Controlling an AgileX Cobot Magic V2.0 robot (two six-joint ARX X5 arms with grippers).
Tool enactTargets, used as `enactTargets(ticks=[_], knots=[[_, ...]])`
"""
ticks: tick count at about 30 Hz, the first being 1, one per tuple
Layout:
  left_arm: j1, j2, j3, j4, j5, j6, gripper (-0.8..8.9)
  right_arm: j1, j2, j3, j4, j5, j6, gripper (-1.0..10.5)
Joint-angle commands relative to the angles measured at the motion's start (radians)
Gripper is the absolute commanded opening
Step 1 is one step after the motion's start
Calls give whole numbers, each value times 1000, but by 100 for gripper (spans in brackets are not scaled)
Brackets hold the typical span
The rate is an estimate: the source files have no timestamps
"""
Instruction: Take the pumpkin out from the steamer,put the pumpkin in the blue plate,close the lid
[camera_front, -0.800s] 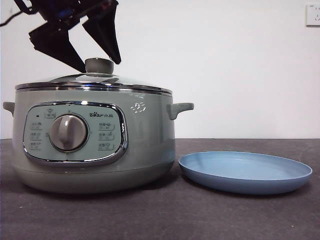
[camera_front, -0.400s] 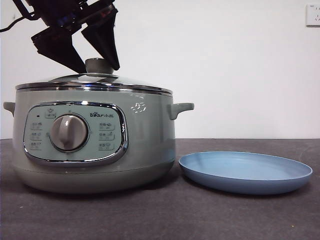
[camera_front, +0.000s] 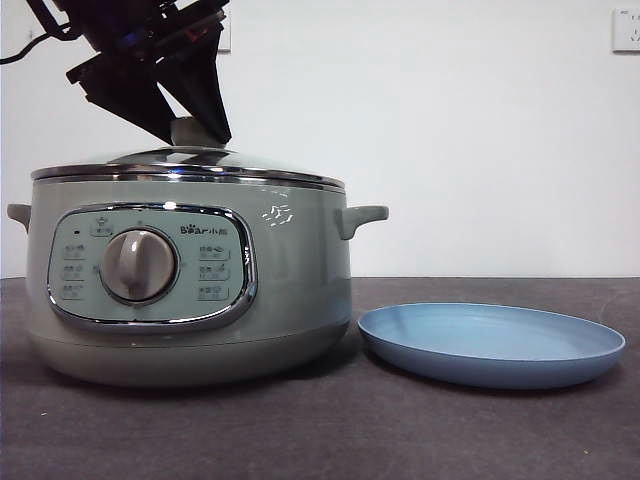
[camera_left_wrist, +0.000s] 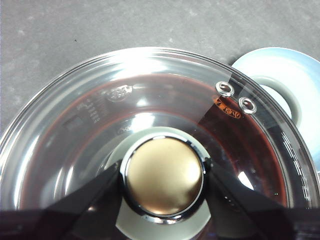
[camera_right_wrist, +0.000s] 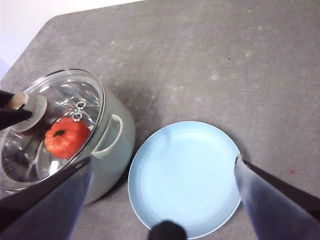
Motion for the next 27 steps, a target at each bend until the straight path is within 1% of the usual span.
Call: enactTargets(ticks=[1,7,11,14,16,19,23,25,27], knots=[[-2,1,8,16,-2,8,-9,0,0,2,3,2,7,473],[-2,-26,69,16,-3,4,-9,0,0,2,8,0,7,473],[-2,-75,103,14,-5,5,-9,1,0,2,26,-6,7,473],[-2,-130,109,8,-26,5,-9,6,7,2,55,-59,6,473],[-2,-171,109,-3,-70,5,-9,19,19,2,84,-81,6,473],[-2,-240,109,-33,-148,10,-9,64,50,4,132,-80,7,473],[-2,-343,109,-84,-245,13,-9,163,127,31,160,-72,6,478],[-2,-391,109,-106,-297,13,-9,210,185,63,161,-69,6,500],[-2,-439,109,-126,-364,13,-9,260,257,110,160,-69,6,548]])
